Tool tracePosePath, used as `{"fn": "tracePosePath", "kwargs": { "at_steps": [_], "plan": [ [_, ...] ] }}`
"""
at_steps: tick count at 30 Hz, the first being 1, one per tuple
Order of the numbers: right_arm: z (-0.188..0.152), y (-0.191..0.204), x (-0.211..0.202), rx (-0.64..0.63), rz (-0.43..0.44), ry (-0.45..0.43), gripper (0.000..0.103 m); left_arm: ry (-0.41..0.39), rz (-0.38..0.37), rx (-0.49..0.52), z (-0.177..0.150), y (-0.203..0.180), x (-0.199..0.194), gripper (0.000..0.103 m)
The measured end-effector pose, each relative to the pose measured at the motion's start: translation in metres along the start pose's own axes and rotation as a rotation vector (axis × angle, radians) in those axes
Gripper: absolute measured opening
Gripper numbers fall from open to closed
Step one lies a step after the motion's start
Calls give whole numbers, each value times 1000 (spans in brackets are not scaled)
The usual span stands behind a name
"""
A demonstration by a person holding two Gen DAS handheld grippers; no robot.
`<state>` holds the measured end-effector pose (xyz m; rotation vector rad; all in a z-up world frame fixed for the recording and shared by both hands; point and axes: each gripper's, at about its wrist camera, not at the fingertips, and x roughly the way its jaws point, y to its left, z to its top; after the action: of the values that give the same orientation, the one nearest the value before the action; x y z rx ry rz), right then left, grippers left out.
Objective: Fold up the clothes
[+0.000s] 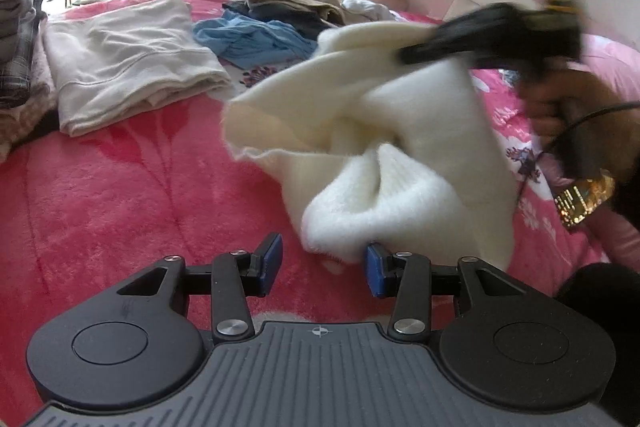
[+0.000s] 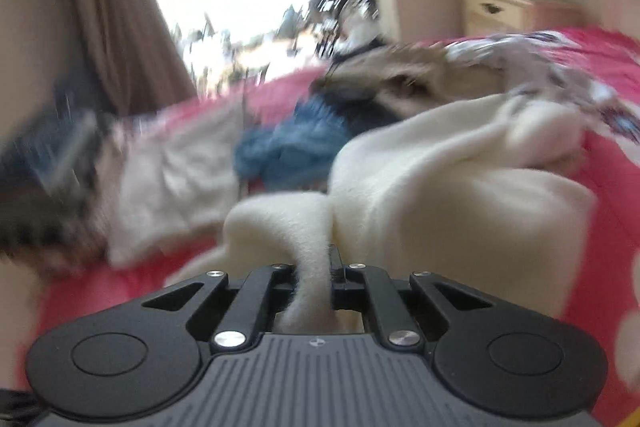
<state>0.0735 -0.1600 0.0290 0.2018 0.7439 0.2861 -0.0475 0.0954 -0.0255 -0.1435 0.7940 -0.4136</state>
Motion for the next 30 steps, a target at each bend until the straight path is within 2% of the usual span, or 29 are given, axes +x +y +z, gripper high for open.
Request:
{"fn": "tracePosePath", "kwargs": {
  "at_steps": [3,6,11,15,21,22,24,26,27,30],
  "plan": [
    [-9,-26,-50,120,35,-52,8,-8,0,22,3,-6,1,43],
    [-26,-46,-88,185,89,-60,8,-16,2,42,6,-12,0,43],
    [-62,-32,-124,83,177,-21,8,-19,22,51,7,-16,-6,43],
    [-85,-17,-132,50,273,8,8,-14,56,57,10,-12,-13,43],
    [-116,6,-132,18,345,126,8,-15,98,47,18,-1,-25,43],
    [-122,10,-129,6,340,157,10,-14,100,45,19,-1,-25,43],
    [-132,16,-116,-16,256,259,20,-14,95,59,23,-4,-24,43],
    [-131,15,-116,-20,227,307,36,-28,93,111,29,-14,-22,43],
    [-130,14,-117,-22,212,331,39,-39,94,139,33,-20,-22,43],
    [-110,-1,-142,5,268,264,55,-51,93,177,39,-27,-20,43]
  ]
}}
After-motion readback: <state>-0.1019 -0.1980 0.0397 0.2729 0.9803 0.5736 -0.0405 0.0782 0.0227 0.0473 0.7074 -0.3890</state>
